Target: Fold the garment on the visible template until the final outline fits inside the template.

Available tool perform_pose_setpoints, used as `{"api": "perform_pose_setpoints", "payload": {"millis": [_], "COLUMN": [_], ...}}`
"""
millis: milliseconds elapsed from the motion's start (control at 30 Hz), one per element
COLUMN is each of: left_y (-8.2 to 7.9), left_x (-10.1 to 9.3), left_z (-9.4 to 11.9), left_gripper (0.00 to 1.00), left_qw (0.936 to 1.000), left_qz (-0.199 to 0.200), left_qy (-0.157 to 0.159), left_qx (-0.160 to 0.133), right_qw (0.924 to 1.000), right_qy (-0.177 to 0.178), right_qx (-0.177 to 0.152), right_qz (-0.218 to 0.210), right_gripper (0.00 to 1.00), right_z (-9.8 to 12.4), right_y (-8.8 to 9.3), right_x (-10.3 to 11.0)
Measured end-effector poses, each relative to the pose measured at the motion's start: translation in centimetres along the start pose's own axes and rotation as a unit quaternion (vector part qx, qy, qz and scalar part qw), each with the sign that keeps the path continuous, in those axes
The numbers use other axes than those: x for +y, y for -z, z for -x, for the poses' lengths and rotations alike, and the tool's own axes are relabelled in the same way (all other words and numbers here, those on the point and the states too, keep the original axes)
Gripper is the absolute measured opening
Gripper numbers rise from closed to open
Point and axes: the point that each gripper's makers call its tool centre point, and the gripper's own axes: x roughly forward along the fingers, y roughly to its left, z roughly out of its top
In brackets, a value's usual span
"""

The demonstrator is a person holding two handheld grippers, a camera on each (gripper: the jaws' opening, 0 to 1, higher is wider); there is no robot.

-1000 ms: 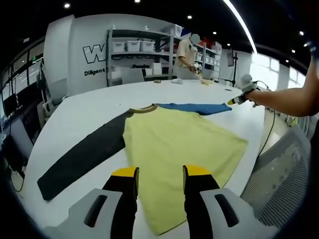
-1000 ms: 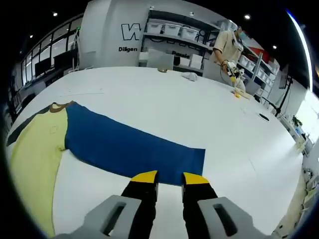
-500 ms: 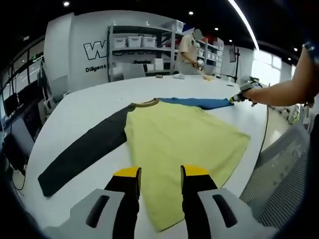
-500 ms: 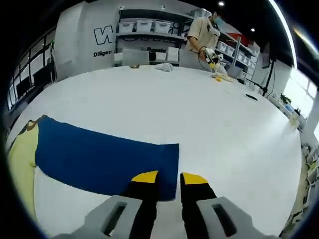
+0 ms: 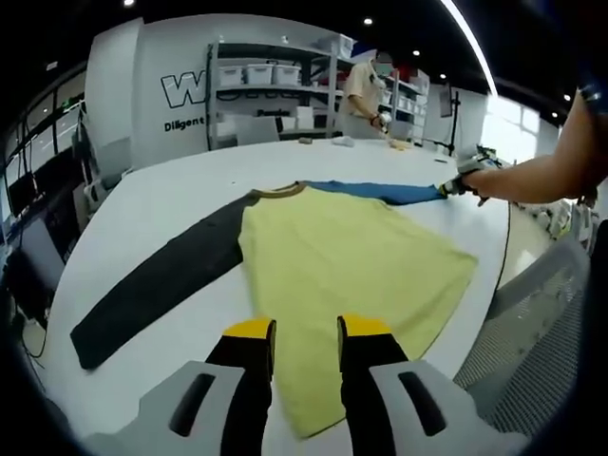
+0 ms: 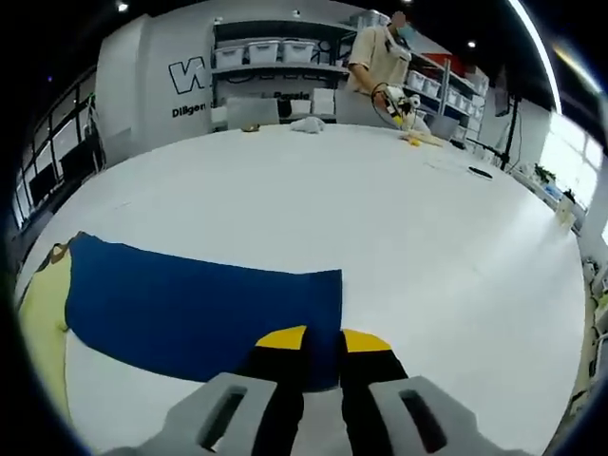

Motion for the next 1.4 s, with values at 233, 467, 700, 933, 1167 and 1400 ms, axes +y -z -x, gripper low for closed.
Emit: {"api": "perform_pose_setpoints", "payload": {"millis": [233,467,700,933,1167,1400], "left_y": [-0.1,0.0,-0.2,-0.8,-1.7,-2.3], "left_x": [0.0,-0.2,-0.5,-0.7,-0.7,-0.5], "left_z": [0.1,0.1,0.0,0.2,0.6,0.8], "left_gripper": [0.22,0.21,0.21,0.21,0.20,0.19], "left_qw": [1.0000,1.0000,0.9999,0.9998,0.9993,0.9989], "left_qz": [-0.001,-0.006,-0.005,-0.008,-0.010,-0.006], "left_qy": [-0.001,0.002,0.010,0.013,0.015,0.011], "left_qx": [-0.001,0.000,-0.004,-0.014,-0.033,-0.046], "right_qw": [1.0000,0.9999,0.9988,0.9946,0.9889,0.9799], "right_qy": [-0.001,0.003,-0.001,-0.027,-0.060,-0.116], "right_qx": [0.001,-0.014,-0.045,-0.088,-0.108,-0.121], "right_qz": [0.001,0.004,0.018,0.047,0.082,0.108], "right_gripper": [0.00,0.00,0.00,0.00,0.00,0.00], "right_z": [0.0,0.2,1.8,4.1,5.4,6.6], "right_y": [0.1,-0.5,-2.9,-7.1,-9.9,-11.5], "right_x": [0.0,-0.3,0.7,4.6,9.6,17.2]}}
